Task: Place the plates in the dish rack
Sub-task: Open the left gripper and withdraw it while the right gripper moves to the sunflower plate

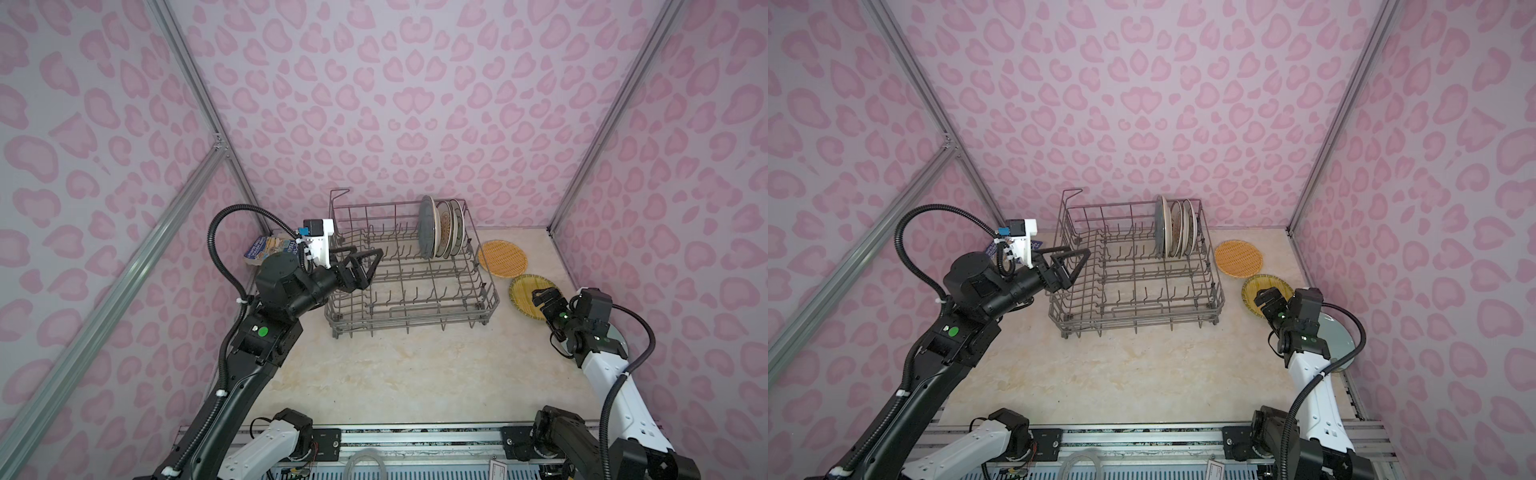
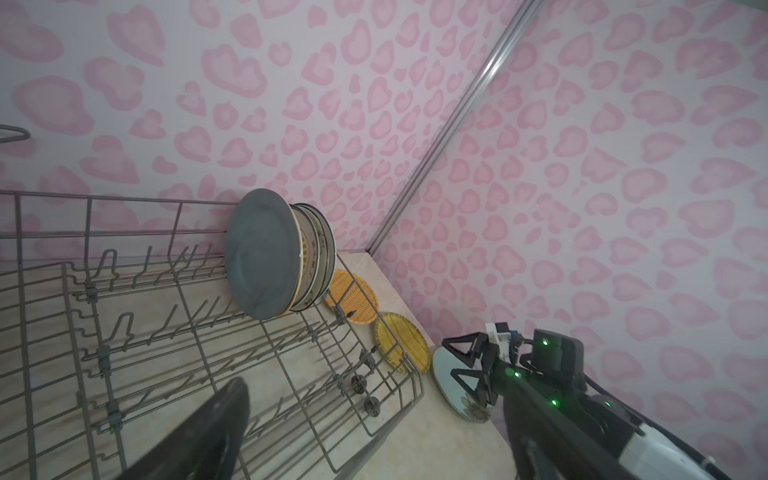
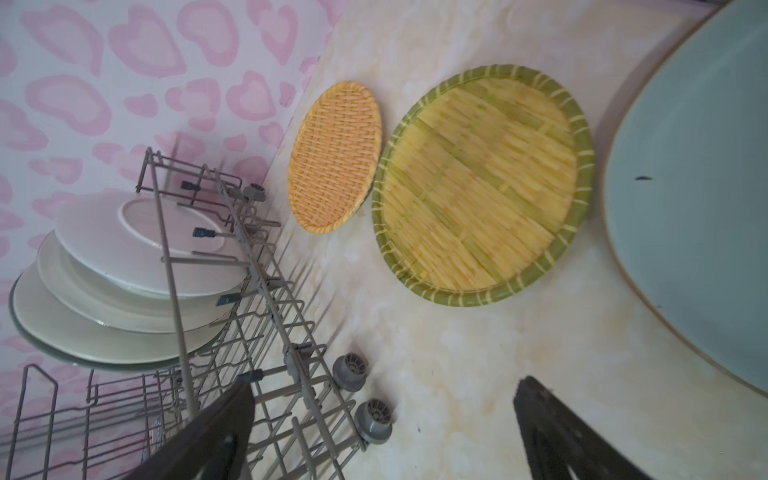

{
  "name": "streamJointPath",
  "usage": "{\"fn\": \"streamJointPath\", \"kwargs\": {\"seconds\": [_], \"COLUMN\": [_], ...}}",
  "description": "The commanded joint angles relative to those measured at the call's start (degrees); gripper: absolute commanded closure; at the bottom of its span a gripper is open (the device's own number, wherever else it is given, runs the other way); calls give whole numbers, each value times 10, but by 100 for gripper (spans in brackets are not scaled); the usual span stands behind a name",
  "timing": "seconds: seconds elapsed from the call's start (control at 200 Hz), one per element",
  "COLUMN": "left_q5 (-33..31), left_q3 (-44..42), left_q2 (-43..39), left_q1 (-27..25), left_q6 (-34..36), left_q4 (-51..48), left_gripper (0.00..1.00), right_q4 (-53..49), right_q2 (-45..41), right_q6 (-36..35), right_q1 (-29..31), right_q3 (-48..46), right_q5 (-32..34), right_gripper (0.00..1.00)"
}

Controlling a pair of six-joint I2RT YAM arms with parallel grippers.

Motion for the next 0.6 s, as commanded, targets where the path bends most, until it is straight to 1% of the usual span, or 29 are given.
{"fn": "streamJointPath", "kwargs": {"seconds": [0.0, 0.04, 0.16, 0.28, 0.395, 0.48, 0.595], "left_q5": [52, 59, 78, 104, 92, 87, 98], "left_q3": [-48, -70, -128, -154, -167, -169, -166], "left_q2": [-39, -53, -82, -99, -103, -91, -69], "left_q1": [0, 0, 0, -4, -12, -15, -15], "left_q6": [13, 12, 22, 29, 39, 40, 37], "left_q4": [13, 17, 12, 19, 22, 22, 26], "left_gripper": [3, 3, 3, 3, 3, 3, 3], "right_q4": [-67, -89, -118, -140, -141, -148, -145], "right_q2": [-17, -22, -34, -44, -63, -77, -96], "right_q6": [27, 33, 42, 40, 36, 39, 53], "right_q1": [-13, -27, -77, -150, -211, -222, -233], "right_q3": [2, 3, -10, -31, -59, -71, -91], "right_q5": [82, 101, 115, 95, 64, 67, 67], "right_gripper": [3, 3, 3, 3, 4, 5, 6]}}
